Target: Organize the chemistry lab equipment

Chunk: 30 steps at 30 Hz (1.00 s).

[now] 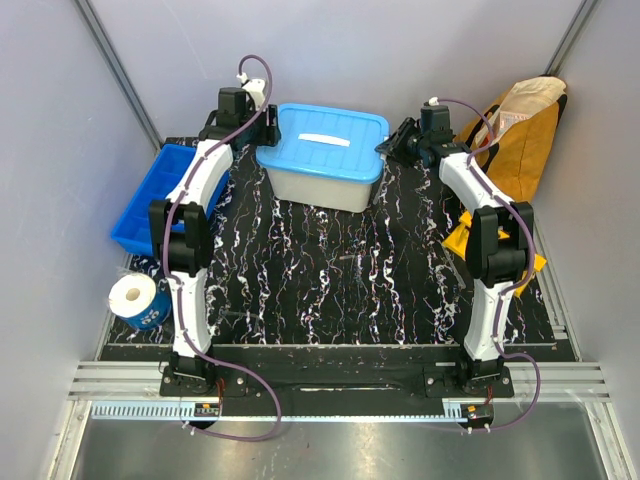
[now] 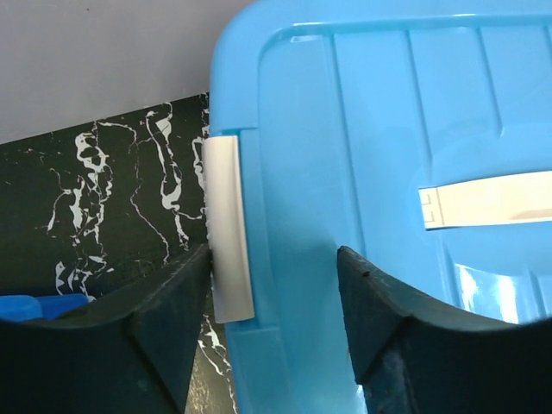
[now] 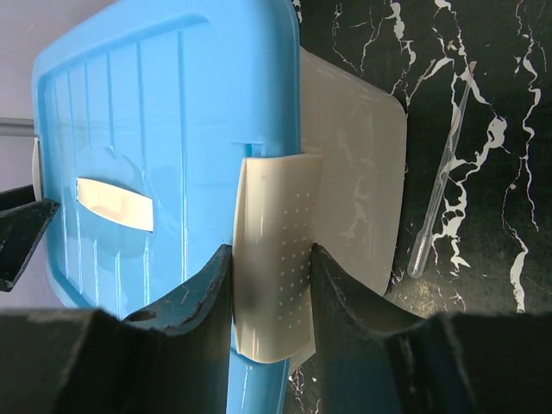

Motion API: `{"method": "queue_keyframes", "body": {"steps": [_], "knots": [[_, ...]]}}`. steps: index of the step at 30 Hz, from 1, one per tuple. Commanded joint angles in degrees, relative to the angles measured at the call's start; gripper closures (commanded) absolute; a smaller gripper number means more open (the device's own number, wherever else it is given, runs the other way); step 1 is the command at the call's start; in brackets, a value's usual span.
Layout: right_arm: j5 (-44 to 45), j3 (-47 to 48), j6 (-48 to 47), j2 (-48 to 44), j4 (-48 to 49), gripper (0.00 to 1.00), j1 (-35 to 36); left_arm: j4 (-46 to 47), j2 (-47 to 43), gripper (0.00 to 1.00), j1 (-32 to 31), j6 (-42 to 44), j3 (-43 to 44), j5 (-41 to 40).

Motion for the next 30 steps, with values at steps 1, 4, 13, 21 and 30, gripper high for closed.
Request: {"method": "queue_keyframes", "body": {"steps": [1,4,13,21,30], "knots": [[1.4,1.9,1.6,2.5,-0.4,0.70,1.5,-4.7,-1.9,0.32,-2.1,-3.1,5.3,1.1],[3.1,2.5,1.8,1.9,-0.9,0.58,1.5,-6.4,-2.7,0.23,-1.7,-4.0,7.4,0.1],[3.2,8.1,-2.0,-1.8,-5.0,0.31,-0.1,-12.1,-10.5,0.13,-1.2,-4.9,5.5,-2.5],[5.0,1.9,-8.5,-13.2,-10.5,0.29,-0.1,-13.2,-26.4,0.16,-1.4,-10.4,-11.4,3.4],[5.3,-21.5,-12.1,-30.0,-14.0,0.40,1.7,-12.5,-46.4,0.20,-3.7,-12.5,-39.1,7.0]]}}
